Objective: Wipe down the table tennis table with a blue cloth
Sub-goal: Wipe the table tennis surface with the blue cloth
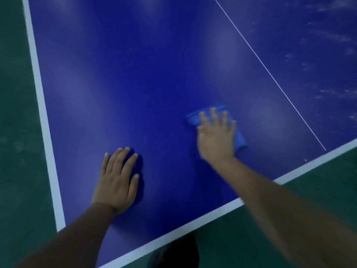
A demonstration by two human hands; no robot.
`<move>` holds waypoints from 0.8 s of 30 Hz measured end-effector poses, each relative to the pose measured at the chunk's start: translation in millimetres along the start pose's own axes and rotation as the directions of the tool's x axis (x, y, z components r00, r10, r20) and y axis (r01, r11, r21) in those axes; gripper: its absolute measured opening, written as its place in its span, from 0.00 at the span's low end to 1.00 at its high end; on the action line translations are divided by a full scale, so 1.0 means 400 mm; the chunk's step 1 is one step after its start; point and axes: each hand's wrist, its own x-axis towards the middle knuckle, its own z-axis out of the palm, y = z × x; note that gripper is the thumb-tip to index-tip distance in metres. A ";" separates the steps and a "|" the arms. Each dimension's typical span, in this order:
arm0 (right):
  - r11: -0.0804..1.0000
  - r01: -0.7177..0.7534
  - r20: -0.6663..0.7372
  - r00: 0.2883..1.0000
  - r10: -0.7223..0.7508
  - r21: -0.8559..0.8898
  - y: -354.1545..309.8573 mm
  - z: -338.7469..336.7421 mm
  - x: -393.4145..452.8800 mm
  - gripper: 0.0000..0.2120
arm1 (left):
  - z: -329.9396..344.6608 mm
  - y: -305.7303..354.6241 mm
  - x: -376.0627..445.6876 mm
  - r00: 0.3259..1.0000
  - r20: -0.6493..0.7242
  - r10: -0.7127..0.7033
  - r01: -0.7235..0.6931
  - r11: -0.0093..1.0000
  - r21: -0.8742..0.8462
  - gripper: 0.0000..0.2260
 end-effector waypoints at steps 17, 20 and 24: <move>0.996 -0.079 0.055 0.995 0.081 -0.035 0.345 -0.019 -0.123 0.26 | 0.018 0.177 0.030 0.988 -0.026 -0.152 0.152 0.988 0.005 0.25; 0.926 -0.374 0.077 0.926 0.370 0.045 0.534 -0.049 -0.117 0.26 | 0.056 0.334 0.078 0.994 0.003 -0.110 0.109 0.991 -0.081 0.24; 0.937 -0.347 0.037 0.938 0.345 0.040 0.474 -0.034 -0.164 0.26 | 0.102 0.472 0.137 0.997 0.061 -0.040 0.045 0.996 -0.081 0.23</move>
